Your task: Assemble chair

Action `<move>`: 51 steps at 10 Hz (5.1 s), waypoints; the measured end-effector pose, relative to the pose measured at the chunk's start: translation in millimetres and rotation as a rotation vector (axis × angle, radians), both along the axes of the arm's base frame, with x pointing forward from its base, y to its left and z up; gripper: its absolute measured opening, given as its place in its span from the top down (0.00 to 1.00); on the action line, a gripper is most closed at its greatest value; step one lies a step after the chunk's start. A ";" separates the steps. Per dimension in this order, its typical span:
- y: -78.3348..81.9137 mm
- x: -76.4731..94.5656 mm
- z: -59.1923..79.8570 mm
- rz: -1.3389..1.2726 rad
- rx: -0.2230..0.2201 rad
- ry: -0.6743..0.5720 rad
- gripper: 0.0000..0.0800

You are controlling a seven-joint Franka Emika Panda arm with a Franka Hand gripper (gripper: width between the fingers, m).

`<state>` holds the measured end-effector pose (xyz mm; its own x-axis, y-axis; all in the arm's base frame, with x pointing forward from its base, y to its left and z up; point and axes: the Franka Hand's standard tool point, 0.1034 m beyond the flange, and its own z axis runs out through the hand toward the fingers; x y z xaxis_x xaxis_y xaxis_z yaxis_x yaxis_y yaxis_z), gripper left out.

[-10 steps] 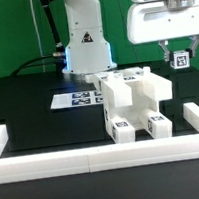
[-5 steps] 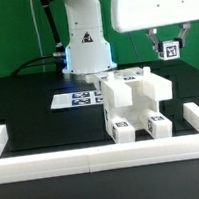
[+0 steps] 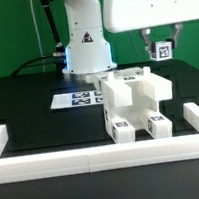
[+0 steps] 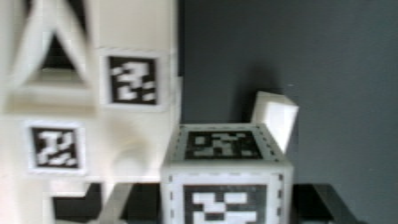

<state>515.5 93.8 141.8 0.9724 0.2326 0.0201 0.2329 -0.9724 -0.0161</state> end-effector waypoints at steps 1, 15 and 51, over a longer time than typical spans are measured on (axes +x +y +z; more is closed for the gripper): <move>-4.9 1.8 0.4 0.023 -0.002 -0.002 0.64; -20.6 1.7 -13.2 0.065 -0.016 0.007 0.64; -12.6 16.1 -18.2 -0.023 -0.015 -0.077 0.64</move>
Offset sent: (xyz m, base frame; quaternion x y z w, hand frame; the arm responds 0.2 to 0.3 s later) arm 0.0000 0.0000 0.0000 0.0000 0.0000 0.0000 1.0000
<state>531.6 81.1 123.7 0.9731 0.2115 0.0916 0.2109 -0.9774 0.0159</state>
